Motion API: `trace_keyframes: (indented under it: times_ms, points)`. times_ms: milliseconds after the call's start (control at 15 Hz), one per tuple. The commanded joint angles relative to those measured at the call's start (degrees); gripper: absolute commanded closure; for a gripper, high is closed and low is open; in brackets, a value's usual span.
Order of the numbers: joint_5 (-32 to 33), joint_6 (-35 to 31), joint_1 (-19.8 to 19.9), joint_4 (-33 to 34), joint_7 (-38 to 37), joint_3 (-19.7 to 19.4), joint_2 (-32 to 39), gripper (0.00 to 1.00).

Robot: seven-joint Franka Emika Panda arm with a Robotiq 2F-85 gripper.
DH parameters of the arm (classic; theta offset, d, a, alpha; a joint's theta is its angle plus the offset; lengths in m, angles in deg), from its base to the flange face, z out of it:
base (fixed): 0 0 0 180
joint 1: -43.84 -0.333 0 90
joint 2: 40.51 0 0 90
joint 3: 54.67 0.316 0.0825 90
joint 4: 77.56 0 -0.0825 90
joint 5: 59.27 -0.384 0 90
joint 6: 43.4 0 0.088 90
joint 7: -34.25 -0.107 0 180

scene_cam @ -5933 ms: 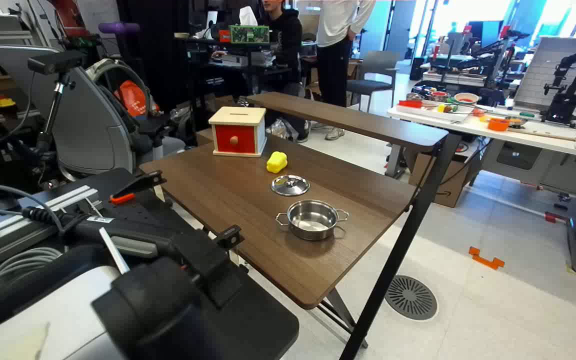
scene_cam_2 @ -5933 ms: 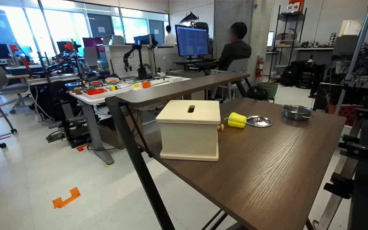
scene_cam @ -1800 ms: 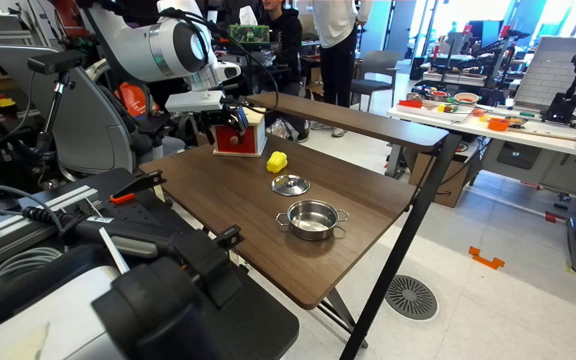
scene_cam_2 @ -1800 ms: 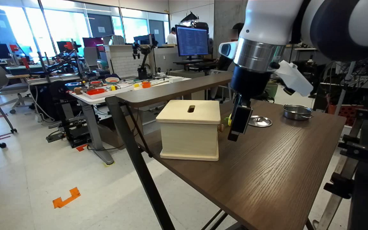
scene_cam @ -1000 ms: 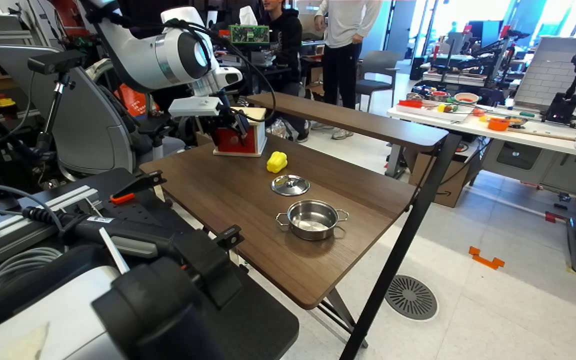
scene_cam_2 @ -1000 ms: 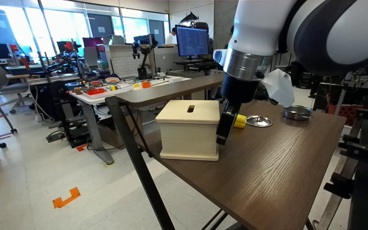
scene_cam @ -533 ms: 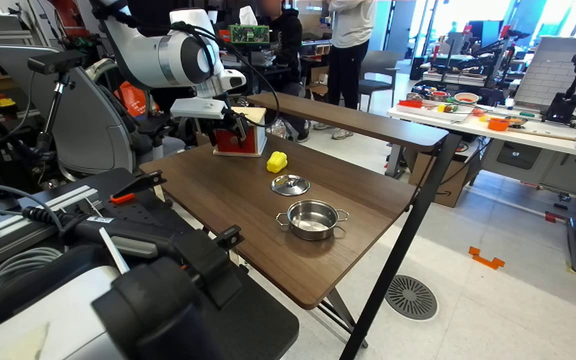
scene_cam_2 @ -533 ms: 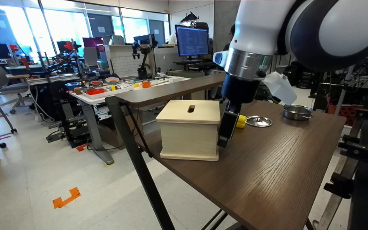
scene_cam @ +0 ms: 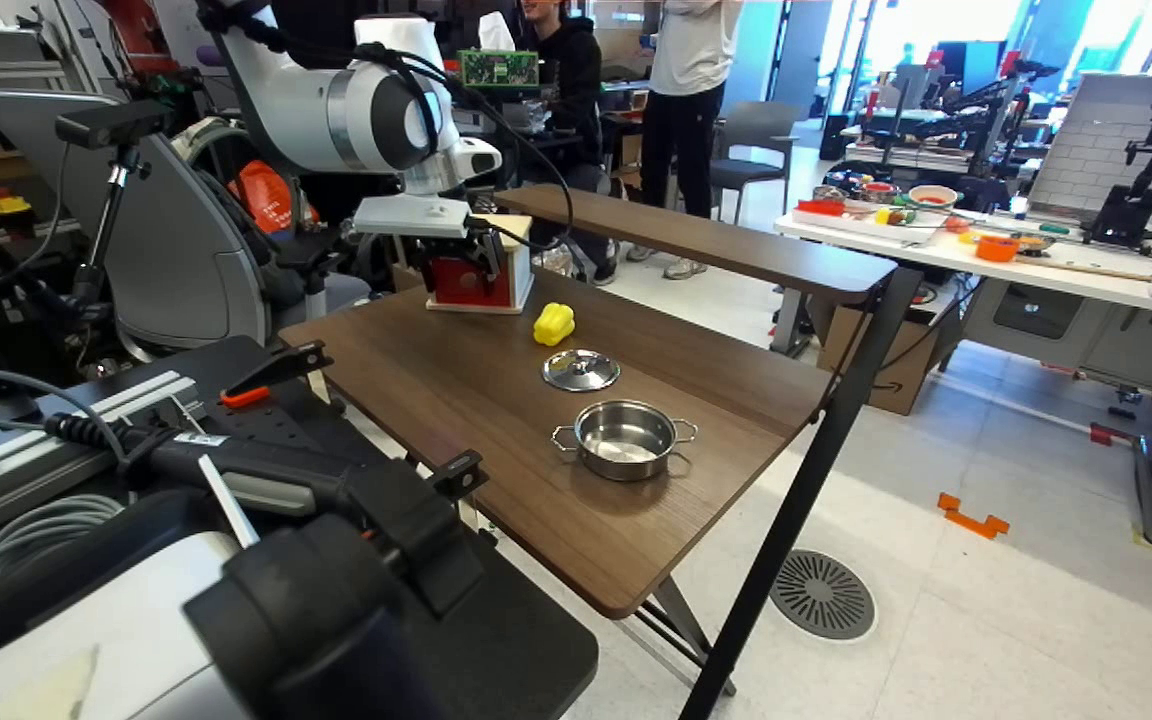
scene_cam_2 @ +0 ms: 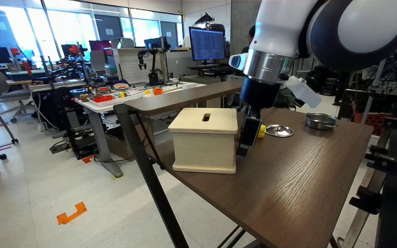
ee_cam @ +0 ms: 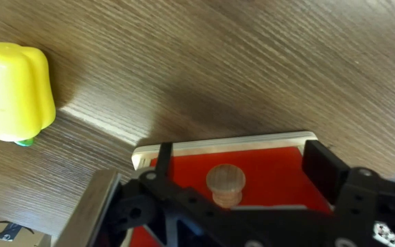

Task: Open the red drawer

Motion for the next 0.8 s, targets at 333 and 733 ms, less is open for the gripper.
trace_keyframes:
  times_ms: [333,733]
  points:
    - [0.0,-5.12,-2.04,-0.67,0.14,-2.35,-0.69,0.73]
    - [0.28,-6.15,-3.49,-2.57,-0.02,-4.5,-2.17,0.93]
